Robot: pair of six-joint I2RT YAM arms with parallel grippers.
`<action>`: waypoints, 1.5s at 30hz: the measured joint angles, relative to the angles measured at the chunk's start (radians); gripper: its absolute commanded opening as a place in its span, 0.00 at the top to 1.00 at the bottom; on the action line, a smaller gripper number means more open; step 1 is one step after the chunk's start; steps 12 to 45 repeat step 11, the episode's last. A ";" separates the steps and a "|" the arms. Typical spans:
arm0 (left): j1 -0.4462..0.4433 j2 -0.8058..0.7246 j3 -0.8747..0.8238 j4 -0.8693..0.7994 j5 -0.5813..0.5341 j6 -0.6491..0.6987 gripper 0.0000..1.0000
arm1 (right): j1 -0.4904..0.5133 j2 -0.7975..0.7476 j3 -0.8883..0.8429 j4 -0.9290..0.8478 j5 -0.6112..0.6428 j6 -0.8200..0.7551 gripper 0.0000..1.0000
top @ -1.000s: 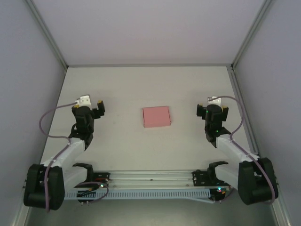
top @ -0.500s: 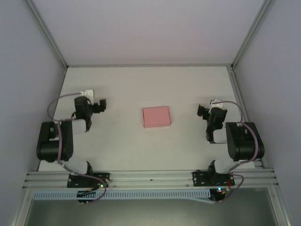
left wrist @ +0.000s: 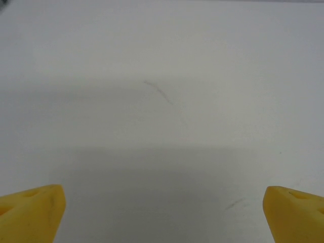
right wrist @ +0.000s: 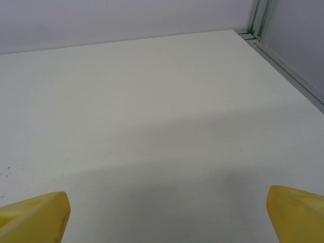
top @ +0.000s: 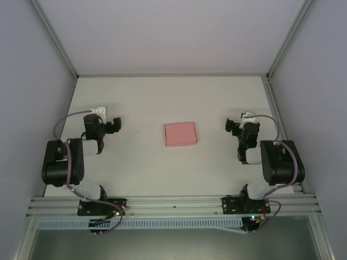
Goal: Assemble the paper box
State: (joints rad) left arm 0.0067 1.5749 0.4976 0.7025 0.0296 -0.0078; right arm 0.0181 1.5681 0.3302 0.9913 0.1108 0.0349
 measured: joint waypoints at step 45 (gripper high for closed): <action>-0.082 -0.039 -0.113 0.200 -0.242 0.031 0.00 | 0.000 0.000 0.000 0.000 -0.007 0.000 0.00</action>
